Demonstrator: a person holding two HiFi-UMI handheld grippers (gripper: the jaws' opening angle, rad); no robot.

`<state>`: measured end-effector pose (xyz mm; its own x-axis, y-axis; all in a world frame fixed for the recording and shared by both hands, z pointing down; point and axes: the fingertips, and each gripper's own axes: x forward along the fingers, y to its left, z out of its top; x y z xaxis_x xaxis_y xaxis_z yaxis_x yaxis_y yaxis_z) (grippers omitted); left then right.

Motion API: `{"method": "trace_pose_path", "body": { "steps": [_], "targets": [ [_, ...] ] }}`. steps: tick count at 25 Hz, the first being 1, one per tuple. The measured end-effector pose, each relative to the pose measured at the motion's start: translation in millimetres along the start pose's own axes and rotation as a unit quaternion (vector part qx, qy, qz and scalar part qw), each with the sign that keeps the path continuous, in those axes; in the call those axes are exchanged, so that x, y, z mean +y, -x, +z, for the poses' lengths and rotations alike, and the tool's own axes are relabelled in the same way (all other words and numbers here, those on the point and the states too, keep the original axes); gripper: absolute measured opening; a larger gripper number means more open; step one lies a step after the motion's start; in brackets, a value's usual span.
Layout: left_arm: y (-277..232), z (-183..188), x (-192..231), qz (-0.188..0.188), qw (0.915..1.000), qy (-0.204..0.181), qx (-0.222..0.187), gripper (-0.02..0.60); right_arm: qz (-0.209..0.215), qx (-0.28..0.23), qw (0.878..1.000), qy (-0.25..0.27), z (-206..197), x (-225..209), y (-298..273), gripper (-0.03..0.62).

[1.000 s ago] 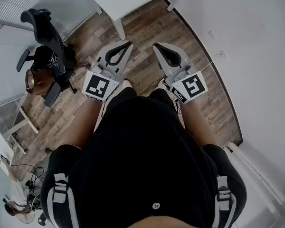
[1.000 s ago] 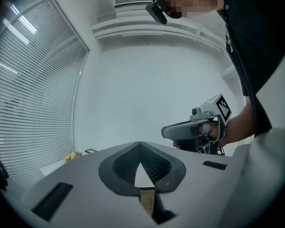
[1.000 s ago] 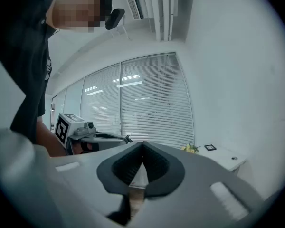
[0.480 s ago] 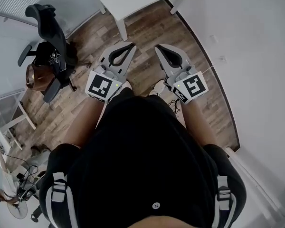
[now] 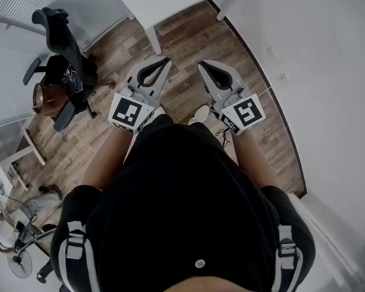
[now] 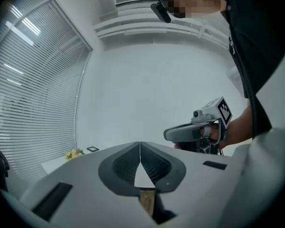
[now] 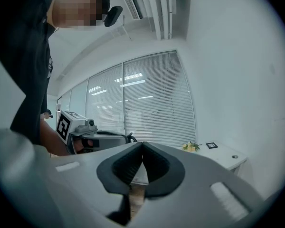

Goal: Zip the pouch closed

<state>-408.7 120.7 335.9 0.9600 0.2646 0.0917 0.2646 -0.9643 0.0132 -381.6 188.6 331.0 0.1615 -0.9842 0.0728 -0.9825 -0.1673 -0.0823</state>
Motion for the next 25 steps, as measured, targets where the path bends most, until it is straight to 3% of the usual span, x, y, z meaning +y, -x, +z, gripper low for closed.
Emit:
{"method": "trace_pose_path", "body": {
  "steps": [3, 8, 10, 16, 25],
  "targets": [
    [-5.0, -3.6, -6.8, 0.001, 1.0, 0.002, 0.005, 0.011, 0.0, -0.002, 1.0, -0.002, -1.3, -6.0, 7.7, 0.018],
    [-15.9, -4.7, -17.4, 0.017, 0.9998, 0.003, 0.006, 0.019, 0.002, 0.0, 1.0, -0.002, -4.2, -18.1, 21.9, 0.1],
    [-18.1, -7.6, -19.8, 0.025, 0.9997, -0.001, 0.007, 0.091, -0.002, -0.002, 1.0, -0.001, -3.8, -24.2, 27.5, 0.129],
    [-25.3, -3.9, -22.8, 0.041, 0.9992, 0.003, -0.004, 0.226, -0.016, -0.006, 1.0, 0.003, -1.0, -45.7, 37.6, 0.226],
    [-59.0, -3.4, -42.9, 0.046, 0.9989, 0.006, 0.001, 0.282, -0.013, -0.004, 1.0, 0.002, -3.7, -78.0, 59.9, 0.278]
  ]
}}
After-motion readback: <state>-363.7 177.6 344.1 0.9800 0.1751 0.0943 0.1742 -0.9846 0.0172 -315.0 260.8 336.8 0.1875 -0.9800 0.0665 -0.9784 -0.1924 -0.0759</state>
